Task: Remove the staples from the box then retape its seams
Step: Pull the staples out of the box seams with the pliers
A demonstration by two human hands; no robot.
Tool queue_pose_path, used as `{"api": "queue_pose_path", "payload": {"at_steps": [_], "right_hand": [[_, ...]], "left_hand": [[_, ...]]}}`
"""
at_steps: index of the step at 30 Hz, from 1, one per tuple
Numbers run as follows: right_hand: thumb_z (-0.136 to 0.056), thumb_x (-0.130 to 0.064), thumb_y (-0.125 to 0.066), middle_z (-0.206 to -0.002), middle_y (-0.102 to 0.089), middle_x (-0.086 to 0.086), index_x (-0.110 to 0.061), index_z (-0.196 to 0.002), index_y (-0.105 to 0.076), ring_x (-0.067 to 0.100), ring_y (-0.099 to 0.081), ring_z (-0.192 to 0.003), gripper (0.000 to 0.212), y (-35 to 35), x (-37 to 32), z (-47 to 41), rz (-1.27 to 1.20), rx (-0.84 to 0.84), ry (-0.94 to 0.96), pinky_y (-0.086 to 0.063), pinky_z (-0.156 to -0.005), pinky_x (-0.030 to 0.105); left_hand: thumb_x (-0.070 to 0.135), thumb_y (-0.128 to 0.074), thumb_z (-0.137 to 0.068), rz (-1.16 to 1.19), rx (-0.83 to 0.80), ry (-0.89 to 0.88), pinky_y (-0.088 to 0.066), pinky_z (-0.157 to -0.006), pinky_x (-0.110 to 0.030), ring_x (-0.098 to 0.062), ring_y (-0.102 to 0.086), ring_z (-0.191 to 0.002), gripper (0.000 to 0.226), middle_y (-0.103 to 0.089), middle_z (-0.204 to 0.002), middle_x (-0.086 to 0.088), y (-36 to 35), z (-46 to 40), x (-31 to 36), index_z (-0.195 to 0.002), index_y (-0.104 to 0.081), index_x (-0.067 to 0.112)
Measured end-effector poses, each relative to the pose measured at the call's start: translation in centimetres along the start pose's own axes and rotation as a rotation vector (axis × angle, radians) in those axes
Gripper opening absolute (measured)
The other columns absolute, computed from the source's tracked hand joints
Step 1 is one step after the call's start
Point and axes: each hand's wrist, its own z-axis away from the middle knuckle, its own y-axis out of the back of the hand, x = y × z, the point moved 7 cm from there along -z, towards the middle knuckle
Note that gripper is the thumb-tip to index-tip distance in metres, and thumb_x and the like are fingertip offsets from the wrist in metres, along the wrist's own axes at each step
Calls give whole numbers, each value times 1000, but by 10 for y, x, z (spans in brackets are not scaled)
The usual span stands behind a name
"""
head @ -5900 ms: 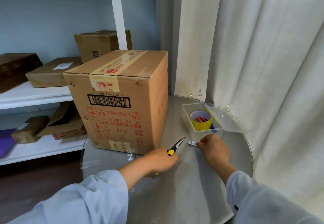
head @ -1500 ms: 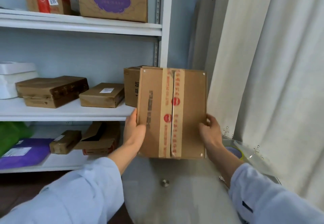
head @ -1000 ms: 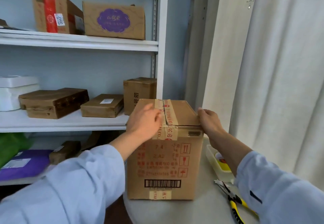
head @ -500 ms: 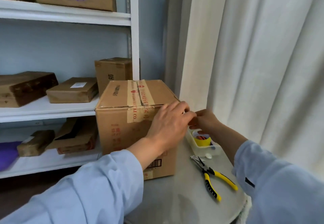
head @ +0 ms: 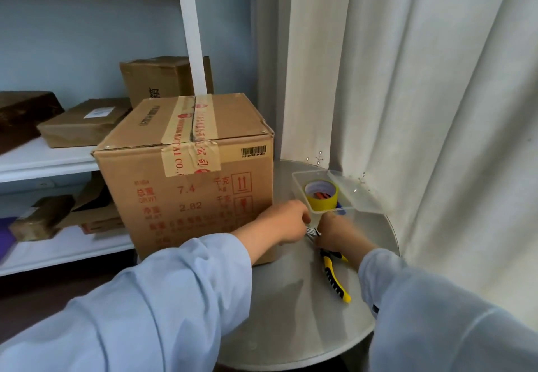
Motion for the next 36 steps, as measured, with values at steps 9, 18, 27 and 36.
{"api": "queue_pose_path", "payload": {"at_steps": [9,18,27,36], "right_hand": [[-89,-21,-58,-130,-51,14,-7,-125,-43,31,-51,-120,41,-8,-2,3,68,0,32,-44,-93,37],[-86,-25,-62,-63,-43,3,-4,-72,-54,21,-49,-76,26,47,-27,18,-108,-65,77,-38,-56,24],[-81,1,-64,-70,-62,15,0,-79,-62,21,-57,-58,3,177,-74,108,-1004,219,165,-50,-52,23],[-83,-9,-68,-77,-68,13,0,-86,-67,18,-63,-60,10,225,-125,149,-1239,392,381,-56,-56,27]], "left_hand": [[4,-46,-87,-34,33,18,-50,-90,-33,-20,-60,-107,39,-65,-115,-2,-1,-2,-4,-114,-63,26],[19,-53,-91,62,153,-7,-50,-85,-33,-24,-61,-105,33,-63,-117,-7,28,24,8,-124,-49,21],[82,-63,-55,195,288,-101,-46,-96,-40,-18,-50,-120,104,-50,-129,4,74,81,38,-136,-32,24],[42,-65,-79,-117,753,-75,-36,-97,-40,-25,-33,-129,86,-33,-136,-6,166,141,21,-147,-16,22]]}}
